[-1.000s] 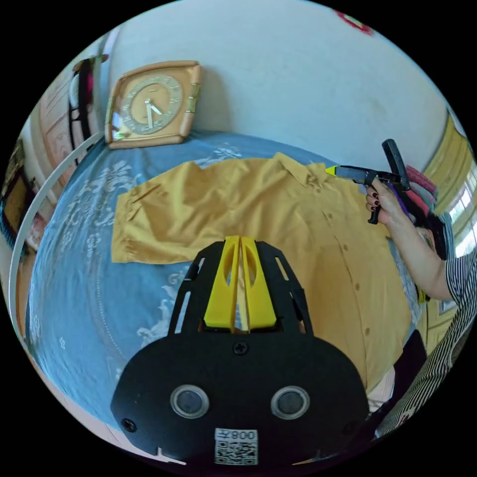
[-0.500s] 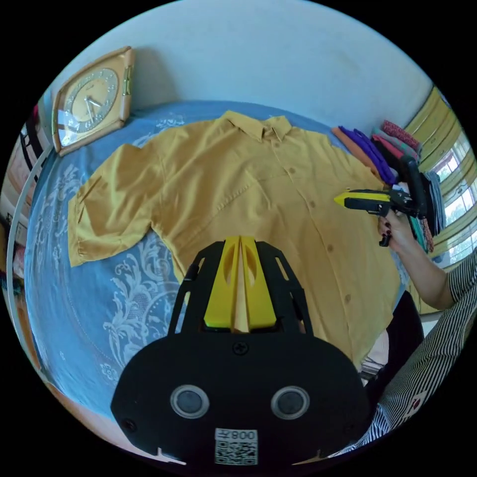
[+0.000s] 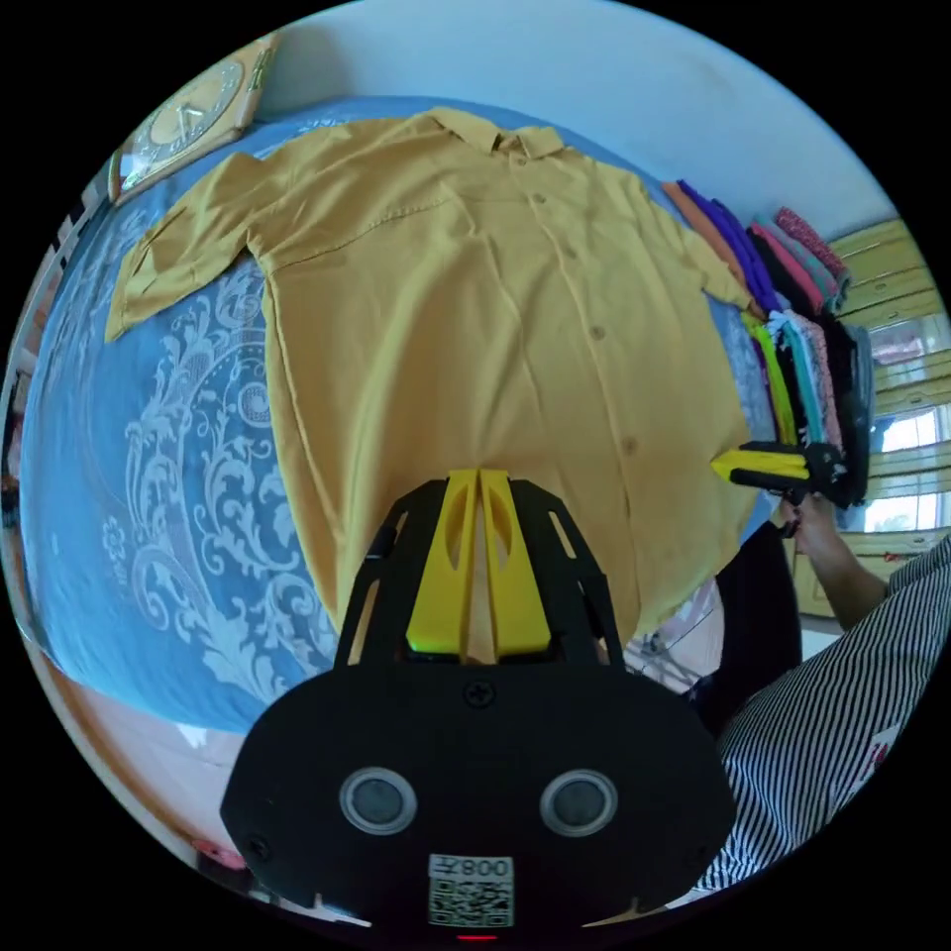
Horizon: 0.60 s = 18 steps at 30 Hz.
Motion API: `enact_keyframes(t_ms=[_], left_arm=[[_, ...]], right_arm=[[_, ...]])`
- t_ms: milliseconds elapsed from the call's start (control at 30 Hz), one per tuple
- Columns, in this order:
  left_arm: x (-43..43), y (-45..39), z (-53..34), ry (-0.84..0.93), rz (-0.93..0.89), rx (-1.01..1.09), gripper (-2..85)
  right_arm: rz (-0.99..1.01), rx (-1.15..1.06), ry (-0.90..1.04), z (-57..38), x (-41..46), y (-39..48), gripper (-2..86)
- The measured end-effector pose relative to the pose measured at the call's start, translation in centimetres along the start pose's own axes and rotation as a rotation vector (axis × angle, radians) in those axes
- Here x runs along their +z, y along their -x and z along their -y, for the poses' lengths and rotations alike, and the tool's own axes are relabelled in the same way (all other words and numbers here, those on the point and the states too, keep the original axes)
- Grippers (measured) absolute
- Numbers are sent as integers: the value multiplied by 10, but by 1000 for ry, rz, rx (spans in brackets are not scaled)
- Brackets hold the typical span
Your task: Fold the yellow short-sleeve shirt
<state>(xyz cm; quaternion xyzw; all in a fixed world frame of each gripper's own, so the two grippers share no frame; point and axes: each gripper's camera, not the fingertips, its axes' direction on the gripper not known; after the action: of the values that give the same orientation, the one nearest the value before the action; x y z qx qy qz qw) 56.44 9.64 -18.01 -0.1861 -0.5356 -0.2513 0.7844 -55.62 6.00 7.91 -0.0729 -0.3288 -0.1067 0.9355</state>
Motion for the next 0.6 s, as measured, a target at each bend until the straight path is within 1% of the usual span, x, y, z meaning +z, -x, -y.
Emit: enact_keyframes(t_ms=[33, 67, 133, 167, 233, 367, 433, 500, 600], left_arm=[[-8, -4, 4, 16, -45, -57, 3], [-13, -8, 6, 10, -59, -67, 4], [-39, -37, 17, -53, -81, -33, 5], [-44, -46, 21, -55, -87, -17, 6], [-58, -81, 42, -57, -133, 50, 10], [-65, -145, 88, -45, -233, 175, 27], [-66, -198, 128, -30, -282, 282, 46], [-65, -241, 160, -14, -299, 368, 58], [-66, -318, 214, -1, -306, 512, 65]], right_arm=[[13, 11, 2, -6, 2, -3, 2], [42, 24, 26, -14, 6, -8, 2], [32, 43, -14, -30, 3, -15, 2], [28, 58, -60, -42, -1, -22, 2], [10, 118, -109, -62, -5, -43, 2], [-13, 338, -287, -120, -14, -121, 5], [-44, 432, -380, -145, -19, -155, 10], [-69, 524, -472, -172, -23, -197, 21], [-81, 595, -571, -201, -24, -240, 41]])
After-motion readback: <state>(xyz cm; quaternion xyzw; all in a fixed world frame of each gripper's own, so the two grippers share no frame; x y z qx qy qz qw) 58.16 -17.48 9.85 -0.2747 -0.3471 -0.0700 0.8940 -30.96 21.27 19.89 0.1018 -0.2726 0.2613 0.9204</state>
